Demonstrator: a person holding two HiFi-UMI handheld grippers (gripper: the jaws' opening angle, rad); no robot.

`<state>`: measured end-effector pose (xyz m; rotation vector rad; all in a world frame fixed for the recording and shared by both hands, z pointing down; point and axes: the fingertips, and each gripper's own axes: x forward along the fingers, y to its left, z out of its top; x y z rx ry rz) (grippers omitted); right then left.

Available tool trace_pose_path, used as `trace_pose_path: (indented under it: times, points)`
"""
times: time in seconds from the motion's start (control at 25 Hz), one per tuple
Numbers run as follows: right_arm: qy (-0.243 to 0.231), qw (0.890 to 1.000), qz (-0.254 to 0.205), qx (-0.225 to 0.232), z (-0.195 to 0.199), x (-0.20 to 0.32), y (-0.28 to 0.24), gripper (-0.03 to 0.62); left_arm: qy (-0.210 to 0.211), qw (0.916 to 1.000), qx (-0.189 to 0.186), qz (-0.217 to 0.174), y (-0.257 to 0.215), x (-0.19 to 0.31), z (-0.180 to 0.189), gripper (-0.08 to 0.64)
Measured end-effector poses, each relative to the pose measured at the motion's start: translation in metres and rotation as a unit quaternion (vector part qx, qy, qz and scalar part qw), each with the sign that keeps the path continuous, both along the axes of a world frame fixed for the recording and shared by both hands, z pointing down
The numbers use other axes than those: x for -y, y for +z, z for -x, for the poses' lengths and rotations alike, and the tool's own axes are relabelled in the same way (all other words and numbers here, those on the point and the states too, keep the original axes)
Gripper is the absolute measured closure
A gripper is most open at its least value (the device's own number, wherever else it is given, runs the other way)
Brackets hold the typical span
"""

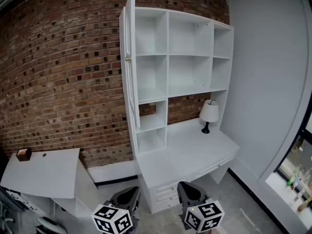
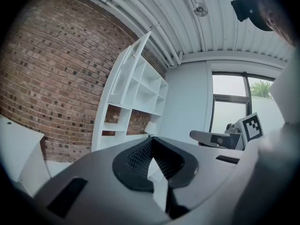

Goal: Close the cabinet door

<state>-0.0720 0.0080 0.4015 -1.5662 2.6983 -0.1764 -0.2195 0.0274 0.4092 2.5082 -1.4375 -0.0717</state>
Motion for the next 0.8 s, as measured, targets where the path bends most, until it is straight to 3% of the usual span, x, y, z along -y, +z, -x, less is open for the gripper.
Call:
trace_pose_path:
  times: [0.4, 0.8]
  points:
    - [-0.029, 1.000, 0.004, -0.002, -0.008, 0.009, -0.003, 0.566, -0.023, 0.9997, -0.004, -0.002, 0.011, 0.009, -0.005, 0.552]
    - [-0.096, 0.995, 0.000, -0.016, -0.037, 0.038, -0.016, 0.565, -0.087, 0.9962, -0.009, 0.003, 0.000, 0.018, -0.042, 0.552]
